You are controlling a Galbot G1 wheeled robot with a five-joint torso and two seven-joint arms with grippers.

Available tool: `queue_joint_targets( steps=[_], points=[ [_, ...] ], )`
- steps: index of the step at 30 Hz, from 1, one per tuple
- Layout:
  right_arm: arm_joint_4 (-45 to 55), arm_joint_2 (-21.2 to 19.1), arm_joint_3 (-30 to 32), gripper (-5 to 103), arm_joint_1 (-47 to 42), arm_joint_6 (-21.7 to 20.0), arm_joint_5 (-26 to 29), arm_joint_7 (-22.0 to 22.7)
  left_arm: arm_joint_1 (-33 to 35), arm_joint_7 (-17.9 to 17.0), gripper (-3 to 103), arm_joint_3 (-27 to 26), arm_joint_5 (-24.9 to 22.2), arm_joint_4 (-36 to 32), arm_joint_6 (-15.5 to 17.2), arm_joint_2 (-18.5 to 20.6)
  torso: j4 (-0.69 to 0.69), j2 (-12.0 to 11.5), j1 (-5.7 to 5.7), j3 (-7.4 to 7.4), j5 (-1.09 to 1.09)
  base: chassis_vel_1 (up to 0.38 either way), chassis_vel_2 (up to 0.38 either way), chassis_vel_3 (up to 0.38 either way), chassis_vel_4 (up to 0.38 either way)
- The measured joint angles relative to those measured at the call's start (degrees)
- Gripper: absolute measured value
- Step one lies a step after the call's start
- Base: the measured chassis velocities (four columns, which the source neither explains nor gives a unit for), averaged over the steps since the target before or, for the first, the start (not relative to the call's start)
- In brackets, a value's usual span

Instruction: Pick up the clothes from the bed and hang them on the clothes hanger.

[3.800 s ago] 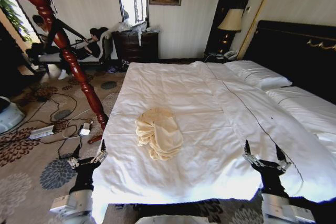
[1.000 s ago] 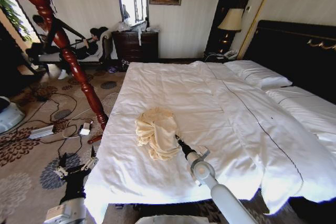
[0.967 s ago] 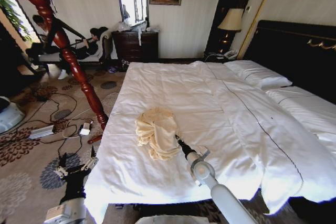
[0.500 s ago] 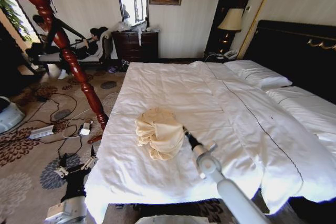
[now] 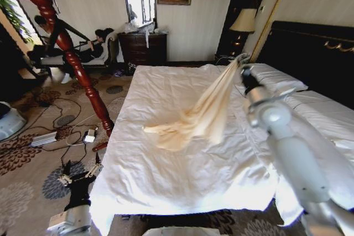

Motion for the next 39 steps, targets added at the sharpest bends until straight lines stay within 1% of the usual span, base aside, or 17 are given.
queue_joint_targets(
  steps=[5, 6, 7, 10, 11, 12, 13, 15, 18, 21, 25, 27, 29, 31, 32, 35, 39],
  points=[
    [5.5, -0.5, -1.3, 0, -7.4, -1.0, -5.1, -2.0, -0.2, 0.0, 100, 0.0, 0.1, 0.2, 0.0, 0.0, 0.01, 0.0, 0.00, -0.01, -0.01, 0.000, 0.000, 0.000, 0.000],
    [6.6, -0.2, -2.7, 0, -14.5, -1.5, -11.4, -3.3, -0.2, -0.1, 100, 0.0, 0.1, 0.3, 0.1, 0.2, 0.02, 0.0, 0.00, 0.00, -0.02, 0.000, 0.000, 0.000, 0.000],
    [6.6, -0.2, -2.7, 0, -14.5, -1.5, -11.4, -3.3, -0.2, -0.1, 100, 0.0, 0.1, 0.3, 0.1, 0.2, 0.02, 0.0, 0.00, 0.00, -0.02, 0.000, 0.000, 0.000, 0.000],
    [5.0, 0.5, -5.0, 0, -30.3, -3.5, -25.8, -2.7, -0.3, -0.1, 100, -0.1, 0.0, 0.3, 0.3, 0.5, 0.00, 0.0, 0.00, 0.00, 0.02, 0.000, 0.000, 0.000, 0.000],
    [3.9, 0.7, -5.5, 0, -35.7, -5.5, -31.5, -0.7, -0.2, -0.1, 100, -0.2, -0.1, 0.4, 0.3, 0.7, -0.04, 0.0, 0.00, 0.00, 0.04, 0.000, 0.000, 0.000, 0.000],
    [3.9, 0.7, -5.5, 0, -35.7, -5.5, -31.5, -0.7, -0.2, -0.1, 100, -0.2, -0.1, 0.4, 0.3, 0.7, -0.04, 0.0, 0.00, 0.00, 0.04, 0.000, 0.000, 0.000, 0.000],
    [3.2, 0.8, -5.8, 0, -40.0, -8.5, -35.8, 3.2, -0.2, -0.2, 100, -0.3, -0.1, 0.5, 0.4, 0.9, -0.04, 0.0, -0.01, -0.01, 0.03, 0.000, 0.000, 0.000, 0.000],
    [2.9, 0.9, -6.4, 0, -45.0, -14.7, -38.4, 10.7, -0.2, -0.3, 100, -0.3, -0.2, 0.7, 0.5, 1.1, -0.03, 0.0, -0.01, -0.01, 0.01, 0.000, 0.000, 0.000, 0.000],
    [3.1, 0.9, -7.0, -1, -47.1, -18.8, -37.7, 14.9, -0.2, -0.3, 100, -0.2, -0.2, 0.9, 0.6, 1.2, 0.00, 0.0, -0.01, -0.01, 0.00, 0.000, 0.000, 0.000, 0.000],
    [4.5, 1.2, -7.3, 10, -47.9, -22.9, -33.5, 18.9, -0.3, -0.3, 100, -0.1, -0.2, 1.1, 0.6, 1.2, 0.01, 0.0, -0.01, -0.01, -0.01, 0.000, 0.000, 0.000, 0.000],
    [9.4, 2.1, -6.7, 26, -47.9, -29.8, -20.1, 26.3, -0.5, -0.4, 100, -0.3, -0.6, 1.4, 0.6, 1.4, 0.01, 0.0, -0.01, -0.01, -0.01, 0.000, 0.000, 0.000, 0.000],
    [10.6, 2.2, -6.3, 31, -47.9, -30.2, -17.9, 26.2, -0.6, -0.5, 100, -0.4, -0.8, 1.5, 0.6, 1.5, 0.01, 0.0, -0.01, -0.01, -0.01, 0.000, 0.000, 0.000, 0.000],
    [11.8, 2.4, -5.7, 37, -47.7, -29.9, -15.6, 24.6, -0.6, -0.6, 100, -0.5, -0.9, 1.6, 0.7, 1.5, 0.00, 0.0, -0.01, -0.01, 0.00, 0.000, 0.000, 0.000, 0.000],
    [12.7, 2.7, -4.3, 48, -46.9, -25.7, -14.0, 16.4, -0.8, -0.7, 100, -0.5, -0.9, 2.1, 0.7, 1.4, 0.00, 0.0, -0.01, 0.00, -0.01, 0.000, 0.000, 0.000, 0.000],
    [12.7, 2.7, -4.3, 48, -46.9, -25.7, -14.0, 16.4, -0.8, -0.7, 100, -0.5, -0.9, 2.1, 0.7, 1.4, 0.00, 0.0, -0.01, 0.00, -0.01, 0.000, 0.000, 0.000, 0.000],
    [9.6, 3.5, -2.5, 65, -43.1, -17.9, -14.8, 7.6, -0.9, -0.7, 100, -0.4, -0.8, 2.3, 0.7, 1.1, 0.00, 0.0, -0.01, 0.00, 0.00, 0.000, 0.000, 0.000, 0.000],
    [3.6, 4.4, -0.7, 76, -37.9, -14.9, -13.5, 6.9, -0.9, -0.7, 100, -0.4, -0.7, 2.3, 0.7, 1.1, 0.02, 0.0, 0.00, 0.01, 0.01, 0.000, 0.000, 0.000, 0.000]
  ],
)
